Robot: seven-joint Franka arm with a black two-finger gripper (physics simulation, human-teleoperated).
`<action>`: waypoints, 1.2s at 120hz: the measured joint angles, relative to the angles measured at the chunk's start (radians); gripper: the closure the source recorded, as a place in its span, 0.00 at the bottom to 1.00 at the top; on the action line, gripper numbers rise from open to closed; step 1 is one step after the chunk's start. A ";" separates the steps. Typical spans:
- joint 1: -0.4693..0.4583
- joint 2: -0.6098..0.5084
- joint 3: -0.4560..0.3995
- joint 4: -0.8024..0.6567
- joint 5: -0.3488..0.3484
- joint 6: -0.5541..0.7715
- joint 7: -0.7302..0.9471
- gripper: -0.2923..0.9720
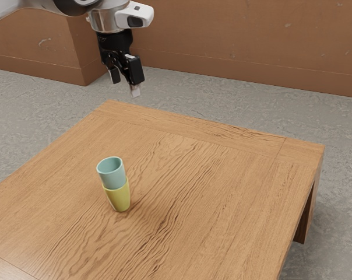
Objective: Place the left cup onto the right cup
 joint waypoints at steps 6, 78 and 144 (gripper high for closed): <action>0.000 0.000 0.000 0.000 0.000 0.000 0.004 0.24; 0.000 0.000 0.000 0.000 0.000 0.000 0.030 0.24; 0.000 0.000 0.000 0.000 0.000 0.000 0.040 0.24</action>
